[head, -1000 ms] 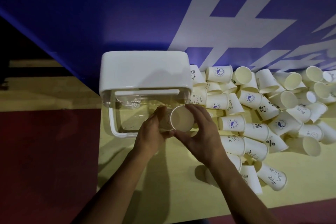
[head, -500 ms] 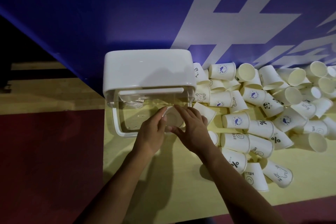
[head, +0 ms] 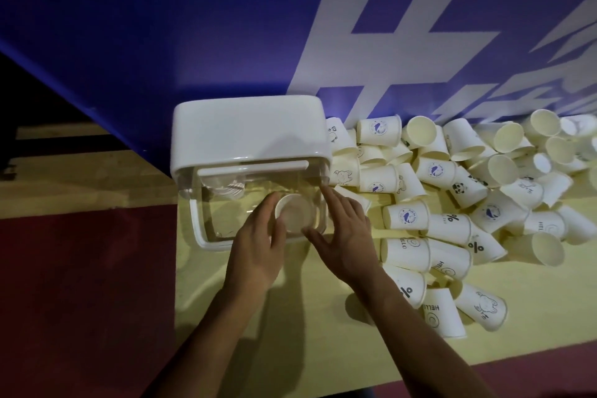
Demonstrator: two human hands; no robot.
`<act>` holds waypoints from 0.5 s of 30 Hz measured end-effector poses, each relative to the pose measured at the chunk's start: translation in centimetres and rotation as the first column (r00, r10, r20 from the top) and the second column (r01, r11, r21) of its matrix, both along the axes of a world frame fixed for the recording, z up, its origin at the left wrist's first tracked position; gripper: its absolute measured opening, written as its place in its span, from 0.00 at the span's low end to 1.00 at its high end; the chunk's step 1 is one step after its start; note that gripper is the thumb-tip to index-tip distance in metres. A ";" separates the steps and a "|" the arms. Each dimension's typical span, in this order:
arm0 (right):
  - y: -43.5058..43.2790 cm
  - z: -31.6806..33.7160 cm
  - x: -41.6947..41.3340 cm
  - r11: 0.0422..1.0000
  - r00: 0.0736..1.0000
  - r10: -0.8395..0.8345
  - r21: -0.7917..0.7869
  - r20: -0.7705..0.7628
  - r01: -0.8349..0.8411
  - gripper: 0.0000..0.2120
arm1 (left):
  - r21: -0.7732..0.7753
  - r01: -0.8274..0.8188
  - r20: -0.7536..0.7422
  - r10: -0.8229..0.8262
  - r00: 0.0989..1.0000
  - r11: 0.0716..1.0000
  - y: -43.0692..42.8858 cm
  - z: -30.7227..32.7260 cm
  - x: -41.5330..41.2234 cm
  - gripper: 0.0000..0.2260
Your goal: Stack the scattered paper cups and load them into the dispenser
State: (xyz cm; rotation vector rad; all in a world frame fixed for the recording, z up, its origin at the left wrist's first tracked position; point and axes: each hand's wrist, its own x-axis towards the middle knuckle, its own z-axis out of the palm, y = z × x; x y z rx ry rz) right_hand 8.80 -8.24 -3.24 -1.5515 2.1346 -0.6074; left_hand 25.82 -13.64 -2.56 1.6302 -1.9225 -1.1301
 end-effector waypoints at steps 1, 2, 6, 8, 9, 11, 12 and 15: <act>0.7 0.5 -0.9 0.999 1.000 -0.017 -0.037 0.004 0.018 0.36 | -0.042 -0.014 -0.035 0.012 0.999 0.999 0.8 0.9 -0.5 0.20; 1.4 1.0 -2.0 0.997 0.999 -0.039 -0.071 0.003 0.039 0.33 | -0.076 -0.003 -0.075 -0.003 0.997 0.997 1.5 2.0 -1.4 0.19; 4.6 2.4 -6.9 0.978 0.983 -0.183 -0.096 0.020 0.184 0.29 | -0.177 0.183 -0.169 -0.213 0.962 0.967 3.5 4.4 -7.5 0.17; 6.2 2.8 -9.6 0.969 0.976 -0.216 -0.117 0.007 0.216 0.28 | -0.177 0.257 -0.171 -0.287 0.943 0.950 3.8 5.2 -11.4 0.16; 7.2 3.1 -11.2 0.966 0.972 -0.234 -0.116 0.005 0.233 0.27 | -0.191 0.300 -0.143 -0.329 0.933 0.935 3.9 5.5 -13.6 0.17; 8.9 3.8 -14.3 0.957 0.961 -0.277 -0.090 0.000 0.276 0.26 | -0.206 0.388 -0.080 -0.410 0.909 0.898 4.0 5.7 -17.9 0.19; 9.6 4.1 -15.8 0.952 0.954 -0.298 -0.080 -0.010 0.297 0.26 | -0.203 0.415 -0.056 -0.434 0.899 0.887 4.0 5.8 -20.1 0.19; 11.5 4.5 -19.8 0.932 0.933 -0.359 -0.061 -0.017 0.357 0.25 | -0.202 0.458 -0.005 -0.468 0.884 0.866 3.8 6.0 -25.8 0.20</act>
